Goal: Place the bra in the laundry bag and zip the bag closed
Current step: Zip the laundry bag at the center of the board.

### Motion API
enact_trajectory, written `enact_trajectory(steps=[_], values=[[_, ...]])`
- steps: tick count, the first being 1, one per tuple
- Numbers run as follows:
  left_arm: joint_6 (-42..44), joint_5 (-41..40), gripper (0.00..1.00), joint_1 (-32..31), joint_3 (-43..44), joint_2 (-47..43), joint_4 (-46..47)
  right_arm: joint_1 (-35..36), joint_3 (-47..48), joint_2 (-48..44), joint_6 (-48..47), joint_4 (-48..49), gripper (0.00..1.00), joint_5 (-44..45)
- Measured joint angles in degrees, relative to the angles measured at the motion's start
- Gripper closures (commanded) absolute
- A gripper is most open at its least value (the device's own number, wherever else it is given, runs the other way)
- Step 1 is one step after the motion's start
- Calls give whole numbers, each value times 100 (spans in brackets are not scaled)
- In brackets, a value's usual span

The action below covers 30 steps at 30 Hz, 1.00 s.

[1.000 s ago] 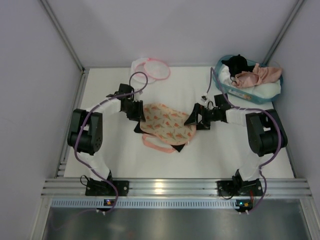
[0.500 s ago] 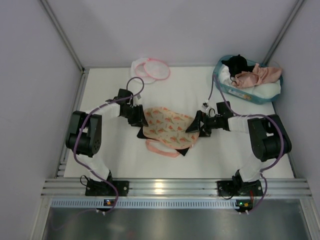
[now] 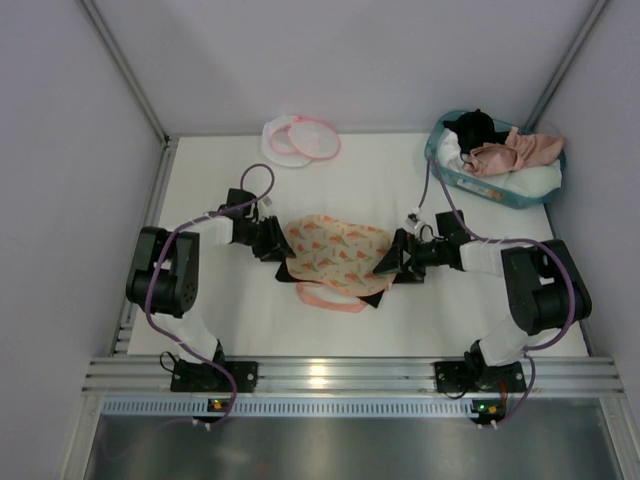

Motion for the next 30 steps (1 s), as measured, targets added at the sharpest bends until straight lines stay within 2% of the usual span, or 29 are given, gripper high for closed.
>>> enact_trajectory(steps=[4,7,8,9,10,11,12,13,16,18,21,22,26,28,30], values=[[-177,131,62,2,-162,-50,131,0,-229,-208,0,72,4,59],[-256,205,61,2,-216,-50,210,7,-256,-166,74,192,18,98],[-284,227,61,2,-227,-50,232,7,-234,-87,114,240,29,85],[-308,256,60,7,-229,-50,245,17,-203,11,136,293,35,94],[-319,267,59,7,-232,-50,249,17,-175,109,160,321,45,103],[-323,278,57,7,-232,-50,251,17,-133,216,188,330,51,90],[-321,299,54,11,-232,-50,258,17,-105,308,205,343,57,144],[-310,328,49,13,-221,-50,251,17,-83,393,210,341,70,160],[-116,350,39,11,-90,-61,129,17,-76,455,175,286,91,219],[181,302,27,11,55,-118,-81,15,-26,455,153,249,97,203],[798,0,11,-13,221,-511,-365,15,79,455,136,214,100,190],[1010,-116,3,-26,254,-715,-439,17,105,455,136,203,100,181],[2140,-1010,2,-498,472,-1834,-619,17,140,455,140,179,100,105],[2881,-1659,2,-1204,568,-2363,-605,35,140,455,142,151,100,52],[3348,-1853,2,-1869,645,-2638,-592,42,142,455,144,129,93,-7]])
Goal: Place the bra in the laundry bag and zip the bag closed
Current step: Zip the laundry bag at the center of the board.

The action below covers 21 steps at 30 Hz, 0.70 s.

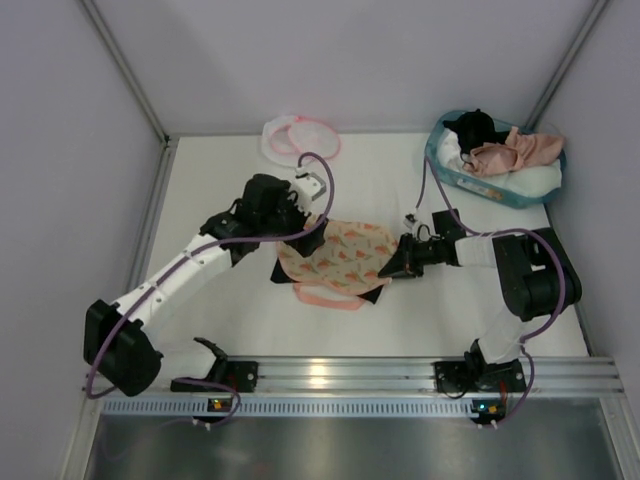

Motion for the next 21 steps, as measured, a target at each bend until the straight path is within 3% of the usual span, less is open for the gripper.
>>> enact_trajectory(steps=[1,3,6,7,11,16,19,21], values=[[149,-15,2,-293,55,-63,-7,2,0,0,0,-17,84,-28],[271,70,2,-599,175,-9,-15,2,4,0,15,-52,80,-59],[481,490,2,-581,498,424,-275,2,46,0,15,-92,76,-94],[522,492,2,-623,573,601,-291,2,74,2,15,-109,71,-103],[831,-92,2,-1307,387,933,-162,2,256,98,11,-238,58,-127],[1165,-640,2,-2570,127,1060,59,4,422,186,-144,-612,33,-72],[1180,-855,2,-2627,127,1220,175,-2,448,179,-225,-776,18,-42],[1154,-1021,4,-2583,127,1349,236,-24,450,94,-247,-837,17,-76]])
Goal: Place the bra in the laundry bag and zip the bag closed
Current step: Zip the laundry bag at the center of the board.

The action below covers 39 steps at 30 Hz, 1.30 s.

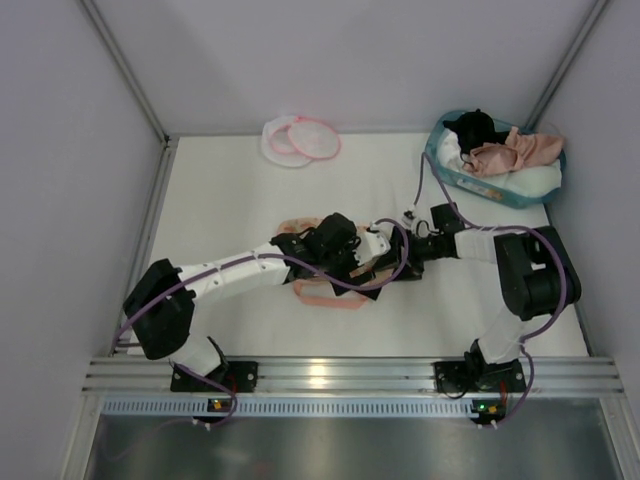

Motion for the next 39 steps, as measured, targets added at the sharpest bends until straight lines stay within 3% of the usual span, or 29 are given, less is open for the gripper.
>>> enact_trajectory(steps=[3,5,6,7,10,11,17,18,19,20,21,22,25,39], values=[[-59,-245,5,48,-2,173,66,-68,-2,-114,-66,-136,20,146],[-87,-306,5,55,-17,203,68,-164,-2,-151,-120,-214,30,212],[-101,-323,4,55,-24,203,76,-240,-4,-160,-168,-254,37,258],[-105,-328,4,55,-24,203,98,-302,-9,-160,-195,-267,51,282],[-92,-332,2,55,-24,203,149,-411,-20,-160,-173,-229,80,297],[-74,-345,2,52,-24,203,153,-433,-20,-157,-149,-195,82,291],[208,-413,2,-103,-24,203,175,-433,-24,-103,22,-15,82,162],[256,-413,2,-146,-24,203,186,-433,-26,-103,59,17,77,125],[289,-411,2,-184,-26,203,197,-433,-26,-103,83,46,57,92],[326,-413,2,-234,-26,203,214,-433,-28,-103,140,83,54,46],[352,-413,2,-262,-26,203,234,-433,-48,-103,168,151,57,22],[396,-426,2,-313,-31,203,264,-433,-55,-101,179,179,76,-9],[479,-485,2,-446,-37,208,361,-431,-59,-70,208,254,100,-42],[1290,-1410,2,-1290,-310,673,1126,-431,-59,203,463,275,100,-404]])
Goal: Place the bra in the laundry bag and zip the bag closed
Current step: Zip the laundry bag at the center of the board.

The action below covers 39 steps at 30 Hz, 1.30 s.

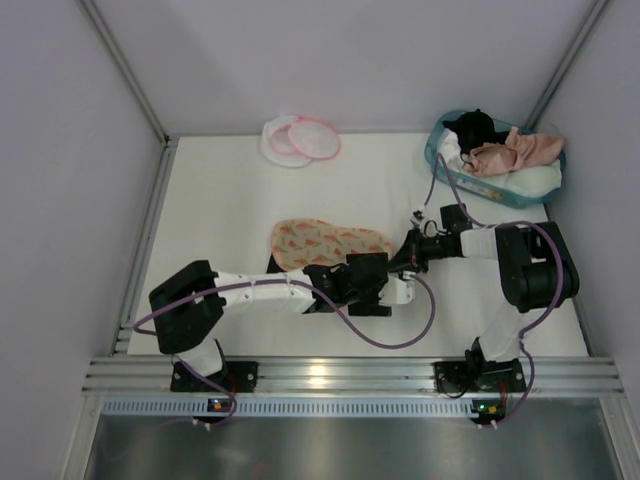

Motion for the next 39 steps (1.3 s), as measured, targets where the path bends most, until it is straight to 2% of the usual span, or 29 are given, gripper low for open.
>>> enact_trajectory(steps=[11,25,39], values=[[356,-852,2,-15,-92,450,728,0,15,57,-310,-297,100,-160],[306,-380,2,-15,-109,-2,310,0,15,57,-505,-461,100,-114],[142,-415,2,236,57,175,219,0,15,57,-669,-581,100,-114]])
